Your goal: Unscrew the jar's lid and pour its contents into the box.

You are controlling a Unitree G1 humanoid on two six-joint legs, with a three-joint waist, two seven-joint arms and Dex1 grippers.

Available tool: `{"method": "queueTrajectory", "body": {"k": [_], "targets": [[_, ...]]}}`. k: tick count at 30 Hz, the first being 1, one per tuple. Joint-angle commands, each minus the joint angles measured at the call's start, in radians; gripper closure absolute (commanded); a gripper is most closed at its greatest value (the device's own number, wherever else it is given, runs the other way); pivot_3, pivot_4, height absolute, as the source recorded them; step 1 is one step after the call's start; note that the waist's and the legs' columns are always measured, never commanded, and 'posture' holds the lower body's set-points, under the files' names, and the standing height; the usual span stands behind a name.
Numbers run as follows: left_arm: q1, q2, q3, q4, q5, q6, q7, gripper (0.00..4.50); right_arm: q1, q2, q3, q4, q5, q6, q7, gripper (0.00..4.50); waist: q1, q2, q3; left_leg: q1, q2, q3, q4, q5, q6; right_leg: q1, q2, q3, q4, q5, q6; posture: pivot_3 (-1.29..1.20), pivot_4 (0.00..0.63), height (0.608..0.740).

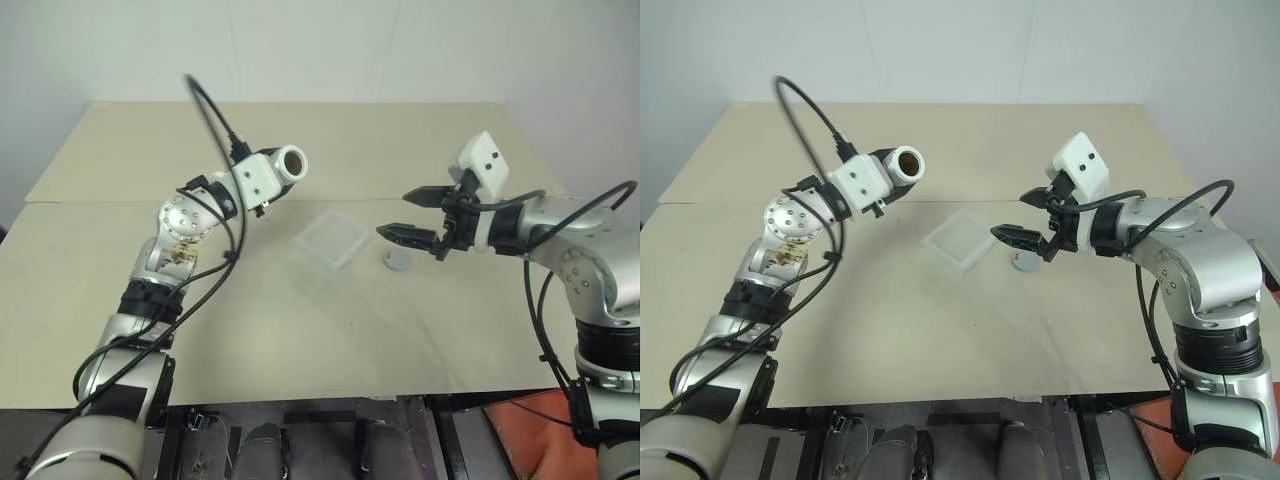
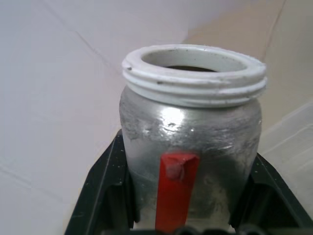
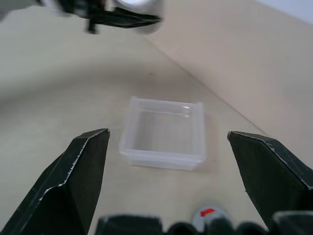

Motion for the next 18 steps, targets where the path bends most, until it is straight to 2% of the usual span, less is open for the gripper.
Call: {"method": "queueTrajectory", "body": {"k": [1,4,8,11,18], "targets": [[-0.177,0.072,-0.217,0.074,0.475,-0.182,0.465,2.58,-0.034,-0.025,0.010,-0.004,0.002,-0.022,0.029,0.03,0.006,0.000,0.000,-0.001,0.000,0.000,0.000,0.000,0.000,0.000,0.000,0.000,0.000,0.000,0.000,0.00,0.150,0.740],[-0.322,0.077,-0.451,0.154,0.842,-0.077,0.850,2.58,-0.038,-0.032,0.019,0.001,0.005,-0.021,0.043,0.03,0.018,0.000,0.000,-0.003,-0.001,0.000,0.001,0.000,0.000,-0.001,-0.001,-0.001,0.000,0.000,0.001,0.00,0.150,0.740],[-0.407,0.013,-0.636,0.239,1.053,0.021,1.050,2.58,-0.039,-0.031,0.013,-0.010,0.018,-0.011,0.047,0.03,0.026,0.000,0.000,-0.004,-0.001,0.000,0.001,-0.001,0.002,-0.002,-0.001,-0.001,-0.001,0.000,0.002,0.00,0.150,0.740],[-0.421,-0.022,-0.721,0.293,1.137,0.077,1.104,2.58,-0.043,-0.023,0.004,-0.021,0.032,-0.002,0.046,0.03,0.028,0.000,0.000,-0.005,-0.001,0.001,0.000,-0.001,0.001,-0.004,-0.001,-0.001,0.000,0.000,0.002,0.00,0.150,0.740],[-0.423,-0.045,-0.771,0.358,1.151,0.132,1.174,2.58,-0.051,-0.026,0.005,-0.024,0.037,-0.006,0.033,0.03,0.019,0.000,0.000,-0.006,-0.001,0.001,0.001,0.000,0.001,-0.005,-0.001,-0.001,0.000,0.000,0.002,0.00,0.150,0.740]]}}
